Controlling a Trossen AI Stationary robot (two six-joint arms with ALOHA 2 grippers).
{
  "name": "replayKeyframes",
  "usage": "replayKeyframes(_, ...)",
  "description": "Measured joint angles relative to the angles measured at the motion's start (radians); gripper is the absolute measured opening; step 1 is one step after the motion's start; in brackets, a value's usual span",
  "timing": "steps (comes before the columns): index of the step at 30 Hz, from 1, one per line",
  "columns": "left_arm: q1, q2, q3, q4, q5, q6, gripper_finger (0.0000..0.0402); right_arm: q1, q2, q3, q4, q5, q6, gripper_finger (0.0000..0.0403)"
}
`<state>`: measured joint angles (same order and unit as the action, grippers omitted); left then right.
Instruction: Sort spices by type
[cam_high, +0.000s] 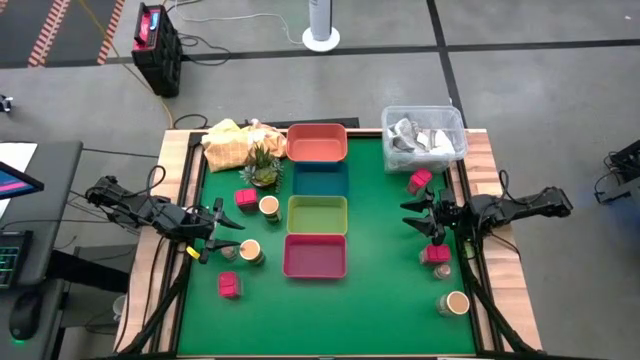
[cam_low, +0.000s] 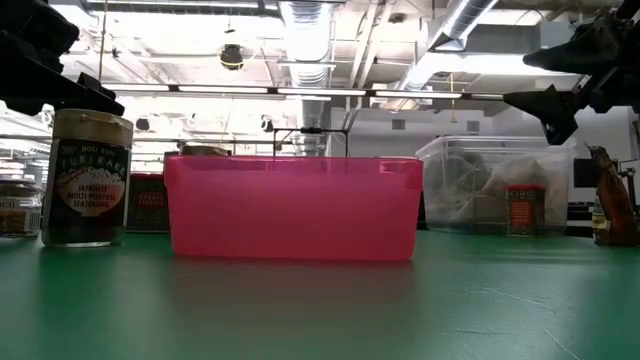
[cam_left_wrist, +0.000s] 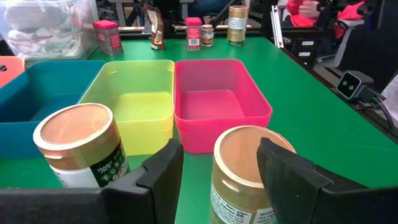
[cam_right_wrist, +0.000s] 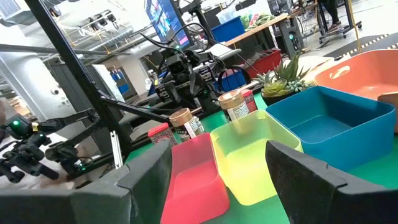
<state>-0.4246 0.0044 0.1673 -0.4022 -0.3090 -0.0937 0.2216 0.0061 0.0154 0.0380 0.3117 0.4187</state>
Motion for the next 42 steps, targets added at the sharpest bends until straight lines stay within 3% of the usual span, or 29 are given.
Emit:
replayKeyframes(16, 0.0, 0.0, 0.0, 0.003, 0.0, 0.016, 0.0194, 0.0, 0.0, 0.0, 0.0, 0.0, 0.0, 0.0286)
replayKeyframes(23, 0.0, -0.001, -0.014, 0.206, -0.005, 0.188, 0.0194, 0.0, 0.0, 0.0, 0.0, 0.0, 0.0, 0.0286)
replayKeyframes(37, 0.0, 0.001, -0.015, 0.304, -0.012, 0.092, 0.0194, 0.0, 0.0, 0.0, 0.0, 0.0, 0.0, 0.0286)
replayKeyframes(42, 0.0, 0.001, -0.015, 0.392, -0.093, 0.013, 0.0194, 0.0, 0.0, 0.0, 0.0, 0.0, 0.0, 0.0286)
